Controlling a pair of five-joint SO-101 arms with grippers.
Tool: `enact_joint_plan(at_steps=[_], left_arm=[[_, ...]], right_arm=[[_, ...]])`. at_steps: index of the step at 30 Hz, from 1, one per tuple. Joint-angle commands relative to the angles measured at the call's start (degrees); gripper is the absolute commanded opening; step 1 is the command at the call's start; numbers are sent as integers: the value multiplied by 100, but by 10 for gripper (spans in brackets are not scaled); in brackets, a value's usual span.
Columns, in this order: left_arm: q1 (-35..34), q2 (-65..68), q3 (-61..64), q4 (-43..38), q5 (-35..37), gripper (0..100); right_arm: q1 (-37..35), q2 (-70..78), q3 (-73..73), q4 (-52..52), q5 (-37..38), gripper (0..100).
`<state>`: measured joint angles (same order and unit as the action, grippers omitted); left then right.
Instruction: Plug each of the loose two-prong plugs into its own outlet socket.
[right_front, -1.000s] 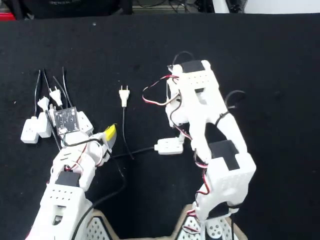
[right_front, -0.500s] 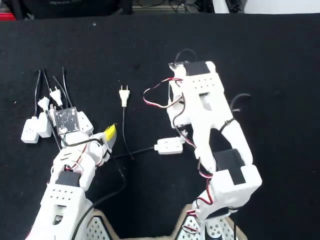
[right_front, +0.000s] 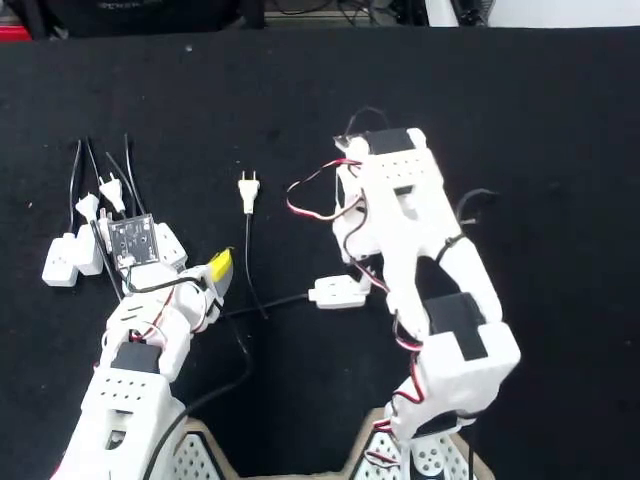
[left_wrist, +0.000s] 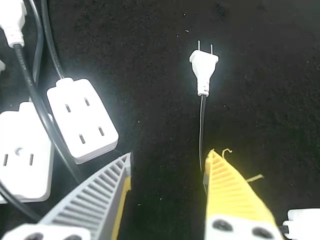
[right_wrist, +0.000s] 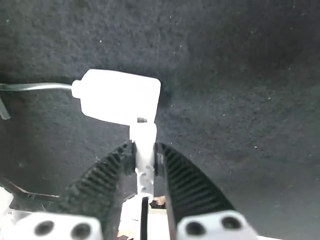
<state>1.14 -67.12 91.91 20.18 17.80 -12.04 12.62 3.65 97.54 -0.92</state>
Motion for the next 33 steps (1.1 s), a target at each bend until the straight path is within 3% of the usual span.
enact_joint_plan(at_steps=[1, 11, 17, 26, 33], left_arm=[[4, -53, -57, 0, 44, 234], [13, -53, -57, 0, 44, 234], [4, -53, -57, 0, 44, 234], [4, -53, -57, 0, 44, 234], [-4, -53, -57, 0, 44, 234]], right_arm=[[-158, 242, -66, -220, 35, 11], [-132, 356, -154, -290, 0, 11], [-141, 321, -13, -624, -580, 11], [-176, 321, 259, -668, -492, 11], [-176, 312, 1086, -1451, -246, 11]])
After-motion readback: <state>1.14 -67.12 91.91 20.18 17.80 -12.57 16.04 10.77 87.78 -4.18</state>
